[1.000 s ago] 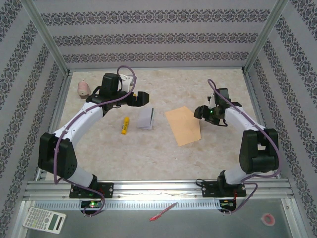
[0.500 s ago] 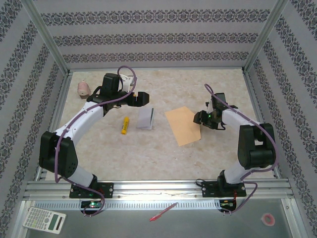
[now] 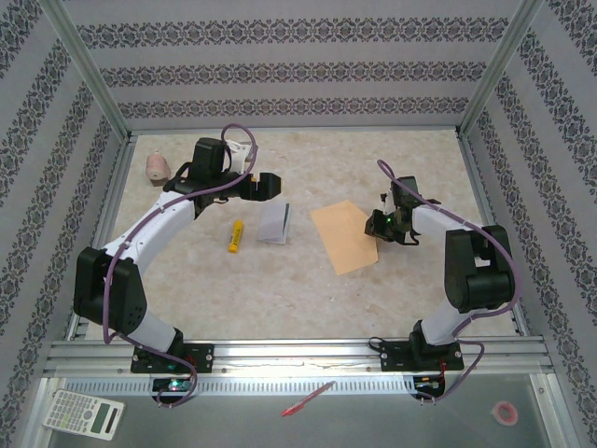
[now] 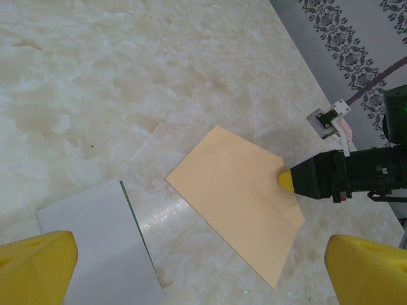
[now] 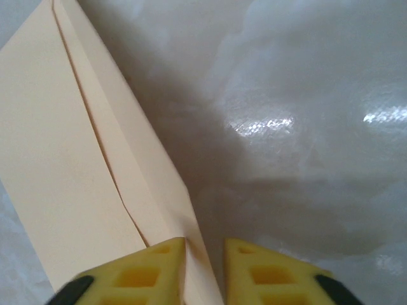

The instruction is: Place the letter into the envelope and seal it

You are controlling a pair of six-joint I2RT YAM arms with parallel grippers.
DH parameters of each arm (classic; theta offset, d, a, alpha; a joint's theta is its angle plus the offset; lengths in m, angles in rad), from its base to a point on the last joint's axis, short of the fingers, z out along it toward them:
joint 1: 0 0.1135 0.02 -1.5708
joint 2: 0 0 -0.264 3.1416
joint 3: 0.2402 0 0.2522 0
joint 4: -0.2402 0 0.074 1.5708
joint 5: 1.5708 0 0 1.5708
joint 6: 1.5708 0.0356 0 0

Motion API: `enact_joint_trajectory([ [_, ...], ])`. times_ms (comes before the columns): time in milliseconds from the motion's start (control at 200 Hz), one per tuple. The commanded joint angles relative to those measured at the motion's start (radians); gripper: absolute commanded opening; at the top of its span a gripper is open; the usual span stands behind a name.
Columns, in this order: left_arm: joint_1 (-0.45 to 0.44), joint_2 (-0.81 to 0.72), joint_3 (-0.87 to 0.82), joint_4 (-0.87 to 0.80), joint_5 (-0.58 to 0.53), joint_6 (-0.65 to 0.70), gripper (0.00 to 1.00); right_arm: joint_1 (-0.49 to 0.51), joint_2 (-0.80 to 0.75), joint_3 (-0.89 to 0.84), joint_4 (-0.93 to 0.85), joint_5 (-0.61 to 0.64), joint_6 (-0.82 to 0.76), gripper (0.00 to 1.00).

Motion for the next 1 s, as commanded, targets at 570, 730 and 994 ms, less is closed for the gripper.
enact_joint_trajectory([
  [570,-0.009,-0.004,0.02,-0.021,0.007,0.021,1.0,0.129,-0.062,-0.025,0.017,0.121,0.173,0.06],
  [730,-0.009,-0.011,0.016,-0.027,0.007,0.032,1.0,0.167,-0.093,-0.055,0.032,0.188,0.276,0.04],
  [994,-0.009,-0.02,0.005,-0.03,0.007,0.047,1.0,0.209,-0.143,-0.099,0.058,0.261,0.401,0.04],
])
